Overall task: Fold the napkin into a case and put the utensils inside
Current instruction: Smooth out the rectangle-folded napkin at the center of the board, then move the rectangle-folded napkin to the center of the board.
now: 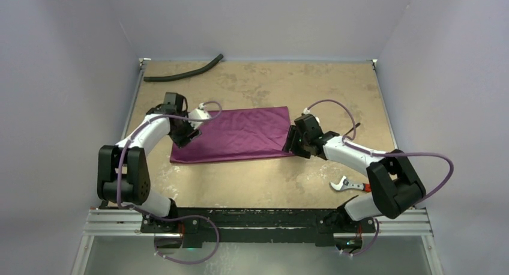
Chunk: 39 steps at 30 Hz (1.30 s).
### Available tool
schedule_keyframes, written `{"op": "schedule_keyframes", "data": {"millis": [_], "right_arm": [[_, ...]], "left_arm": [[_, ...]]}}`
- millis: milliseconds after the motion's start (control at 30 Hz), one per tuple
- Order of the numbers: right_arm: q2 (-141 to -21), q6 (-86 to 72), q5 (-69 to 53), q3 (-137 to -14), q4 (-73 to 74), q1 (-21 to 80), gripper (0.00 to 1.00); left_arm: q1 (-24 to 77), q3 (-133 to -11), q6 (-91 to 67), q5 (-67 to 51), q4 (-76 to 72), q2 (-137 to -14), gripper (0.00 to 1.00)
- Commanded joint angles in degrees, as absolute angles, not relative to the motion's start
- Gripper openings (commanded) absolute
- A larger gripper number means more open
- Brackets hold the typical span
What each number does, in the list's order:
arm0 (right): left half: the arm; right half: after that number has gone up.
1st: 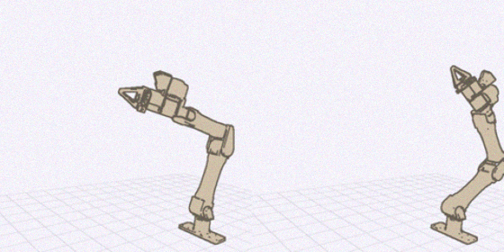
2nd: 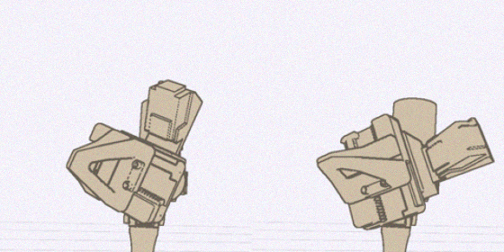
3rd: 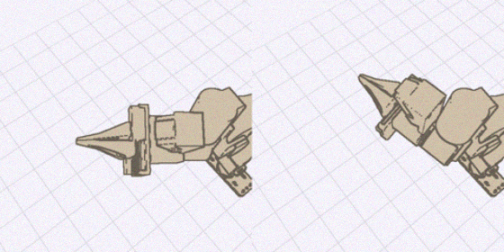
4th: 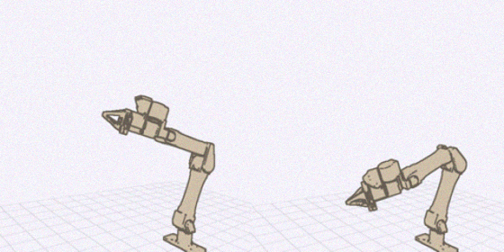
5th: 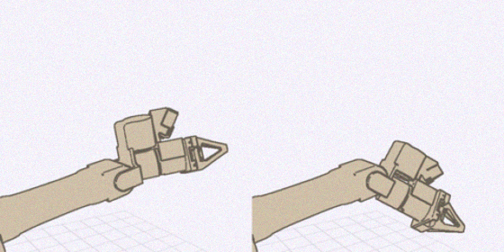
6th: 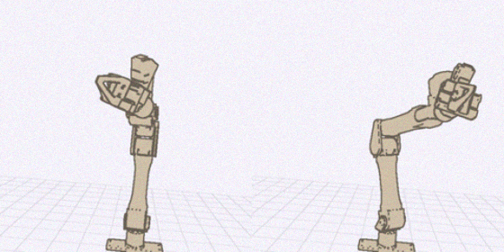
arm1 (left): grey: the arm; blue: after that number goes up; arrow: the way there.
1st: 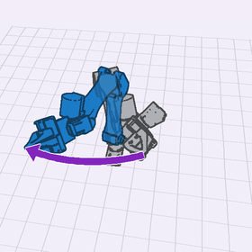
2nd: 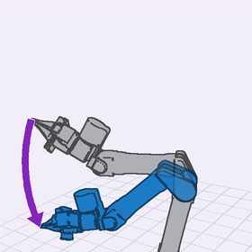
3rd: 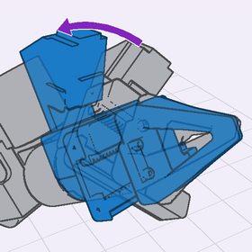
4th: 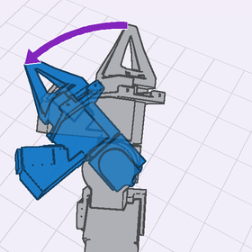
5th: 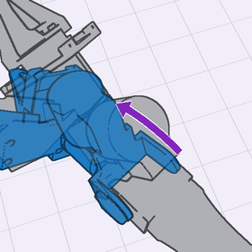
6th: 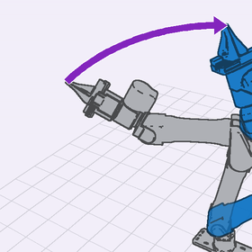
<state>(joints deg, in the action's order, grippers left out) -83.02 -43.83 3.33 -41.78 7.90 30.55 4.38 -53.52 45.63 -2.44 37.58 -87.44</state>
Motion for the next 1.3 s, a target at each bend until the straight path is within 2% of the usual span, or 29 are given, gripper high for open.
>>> {"op": "schedule_keyframes", "data": {"millis": [0, 233, 467, 633, 800, 1000, 1167, 1267], "right_arm": [[-80.25, -43.62, 3.80, -42.64, 13.38, 27.97, 0.62], [-79.79, -44.21, 1.67, -39.69, 12.28, 25.99, 0.62], [-82.22, -44.96, -3.90, -37.79, 7.82, 22.90, 0.58], [-82.80, -46.36, -8.60, -35.06, 4.67, 21.78, 0.52], [-84.34, -47.43, -12.28, -33.56, 3.33, 21.77, 0.51], [-83.66, -50.17, -11.12, -31.73, 2.24, 20.86, 0.52], [-83.71, -52.34, -9.02, -31.60, 0.23, 20.18, 0.45], [-83.06, -53.63, -7.68, -31.55, -2.21, 19.53, 0.32]], "left_arm": [[2.99, -61.89, 43.28, -6.50, 40.54, -82.12, 0.62], [-1.57, -56.86, 42.28, -4.73, 40.00, -80.73, 0.62], [-8.18, -52.40, 41.40, -7.43, 38.27, -85.17, 0.56], [-9.23, -48.73, 42.66, -5.79, 34.22, -86.78, 0.51], [-9.23, -46.50, 43.36, -5.01, 31.18, -88.12, 0.49], [-9.23, -44.26, 44.56, -4.85, 29.65, -87.98, 0.48], [-9.23, -42.72, 45.60, -4.57, 28.91, -87.24, 0.47], [-9.23, -42.45, 45.78, -4.63, 28.66, -87.44, 0.47]]}}
